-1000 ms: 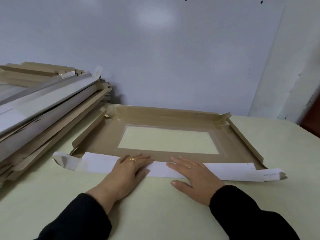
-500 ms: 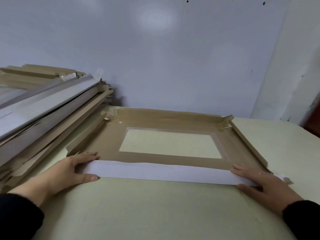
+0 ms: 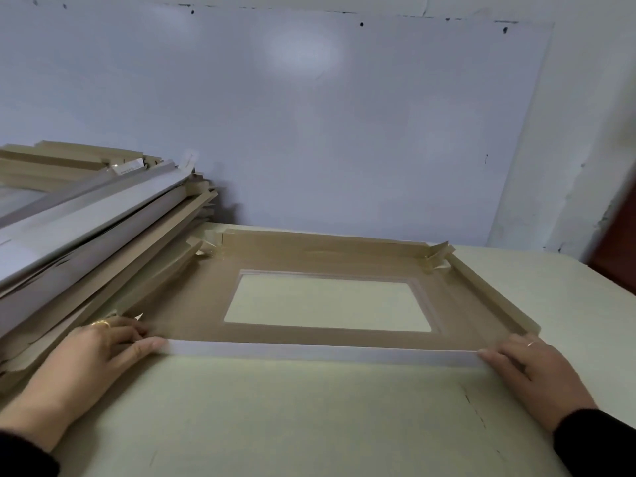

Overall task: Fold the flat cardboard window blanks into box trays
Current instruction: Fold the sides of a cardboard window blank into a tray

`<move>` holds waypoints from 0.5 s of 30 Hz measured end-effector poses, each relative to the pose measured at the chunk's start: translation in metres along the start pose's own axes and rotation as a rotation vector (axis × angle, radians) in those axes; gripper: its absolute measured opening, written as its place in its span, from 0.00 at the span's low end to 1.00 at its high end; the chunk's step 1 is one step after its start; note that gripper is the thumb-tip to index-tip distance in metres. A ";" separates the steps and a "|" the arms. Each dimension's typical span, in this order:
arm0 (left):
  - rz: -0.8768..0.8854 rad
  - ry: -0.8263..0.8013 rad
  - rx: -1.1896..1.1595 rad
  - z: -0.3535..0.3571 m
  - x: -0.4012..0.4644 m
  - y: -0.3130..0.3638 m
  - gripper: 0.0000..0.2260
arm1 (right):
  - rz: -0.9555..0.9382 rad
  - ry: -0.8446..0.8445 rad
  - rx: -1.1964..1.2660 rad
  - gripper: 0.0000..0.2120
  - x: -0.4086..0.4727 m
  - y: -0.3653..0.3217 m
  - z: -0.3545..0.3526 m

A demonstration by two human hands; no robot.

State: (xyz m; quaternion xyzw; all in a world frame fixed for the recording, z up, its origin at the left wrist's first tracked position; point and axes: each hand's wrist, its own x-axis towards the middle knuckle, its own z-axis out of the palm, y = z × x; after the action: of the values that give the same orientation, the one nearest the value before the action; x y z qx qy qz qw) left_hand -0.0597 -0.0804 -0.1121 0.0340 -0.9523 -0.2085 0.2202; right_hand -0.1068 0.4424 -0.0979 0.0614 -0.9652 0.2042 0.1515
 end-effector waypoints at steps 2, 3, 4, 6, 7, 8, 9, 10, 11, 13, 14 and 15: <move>-0.016 0.069 0.040 0.004 0.002 0.002 0.18 | 0.047 0.030 0.008 0.07 0.001 -0.002 0.002; -0.048 0.093 0.063 0.006 0.003 0.005 0.18 | 0.076 0.048 0.016 0.06 0.002 -0.003 0.003; -0.088 0.114 0.082 0.007 0.003 0.009 0.16 | 0.098 0.073 0.028 0.06 0.003 -0.004 0.005; -0.163 0.139 0.116 0.013 0.006 0.014 0.16 | 0.112 0.125 0.045 0.06 0.007 -0.006 0.007; -0.204 0.138 0.157 0.016 0.008 0.016 0.19 | 0.112 0.139 0.049 0.06 0.009 -0.007 0.008; -0.257 0.127 0.209 0.018 0.010 0.017 0.20 | 0.114 0.145 0.056 0.06 0.011 -0.007 0.009; -0.304 0.114 0.257 0.020 0.012 0.019 0.21 | 0.117 0.148 0.067 0.07 0.012 -0.007 0.010; -0.355 0.093 0.288 0.021 0.014 0.021 0.21 | 0.118 0.151 0.078 0.07 0.013 -0.006 0.012; -0.395 0.075 0.305 0.022 0.015 0.022 0.22 | 0.121 0.150 0.075 0.08 0.015 -0.003 0.013; -0.430 0.069 0.330 0.023 0.015 0.027 0.23 | 0.136 0.134 0.020 0.11 0.018 0.000 0.016; -0.428 0.079 0.343 0.023 0.015 0.031 0.23 | 0.147 0.126 -0.009 0.12 0.020 0.001 0.017; -0.413 0.092 0.371 0.023 0.014 0.034 0.22 | 0.154 0.125 -0.027 0.12 0.021 0.001 0.018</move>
State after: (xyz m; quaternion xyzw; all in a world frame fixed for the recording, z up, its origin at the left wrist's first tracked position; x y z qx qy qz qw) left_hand -0.0814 -0.0433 -0.1111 0.2764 -0.9362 -0.0693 0.2058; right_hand -0.1315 0.4347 -0.1077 -0.0278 -0.9584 0.2056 0.1960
